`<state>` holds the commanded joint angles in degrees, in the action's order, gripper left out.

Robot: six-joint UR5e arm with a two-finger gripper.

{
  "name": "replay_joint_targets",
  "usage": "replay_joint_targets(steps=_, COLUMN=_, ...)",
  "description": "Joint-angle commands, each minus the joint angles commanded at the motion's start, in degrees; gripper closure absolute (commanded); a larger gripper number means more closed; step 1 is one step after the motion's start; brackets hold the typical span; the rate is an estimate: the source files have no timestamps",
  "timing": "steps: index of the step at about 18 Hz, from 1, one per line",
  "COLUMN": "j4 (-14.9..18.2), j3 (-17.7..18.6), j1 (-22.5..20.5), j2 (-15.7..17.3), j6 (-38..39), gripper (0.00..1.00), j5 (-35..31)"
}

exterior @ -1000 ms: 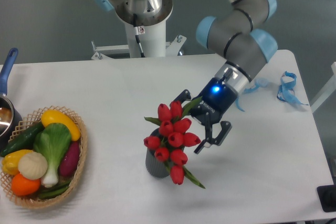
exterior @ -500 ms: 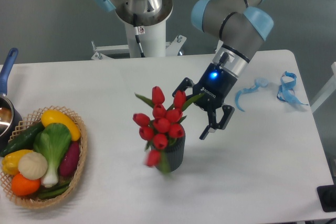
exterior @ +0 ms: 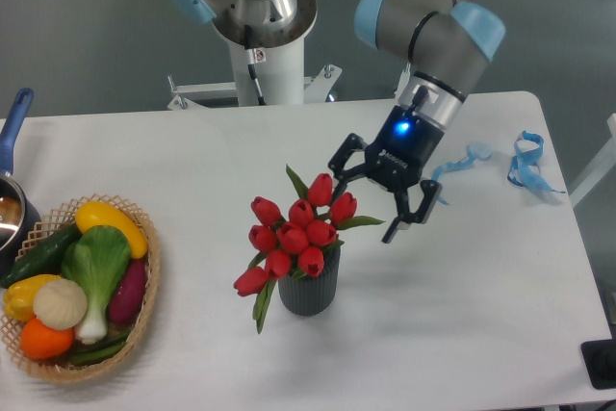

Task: Insert the flowers into the vase
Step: 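Raise the open gripper up away from the tulips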

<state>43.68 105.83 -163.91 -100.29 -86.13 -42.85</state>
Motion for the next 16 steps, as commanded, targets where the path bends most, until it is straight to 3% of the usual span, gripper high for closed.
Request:
replay_joint_targets(steps=5, j4=1.05, j3=-7.82, j1=-1.41, j2=0.62, j6=-0.27, gripper=0.00, j5=-10.47)
replay_joint_targets(steps=8, j4=8.15, j3=-12.22, j1=-1.76, j2=1.85, j6=-4.02, gripper=0.00, j5=-22.33)
replay_joint_targets(steps=12, j4=23.08, j3=-17.67, j1=-3.60, j2=2.73, j6=-17.73, gripper=0.00, j5=-27.80)
replay_joint_targets(steps=13, j4=25.20, j3=-17.85, j1=-4.30, j2=2.91, j6=-20.89, gripper=0.00, j5=-28.94)
replay_joint_targets(steps=16, j4=26.36, j3=-17.59, j1=-6.06, j2=3.79, j6=-27.94, gripper=0.00, j5=-30.80)
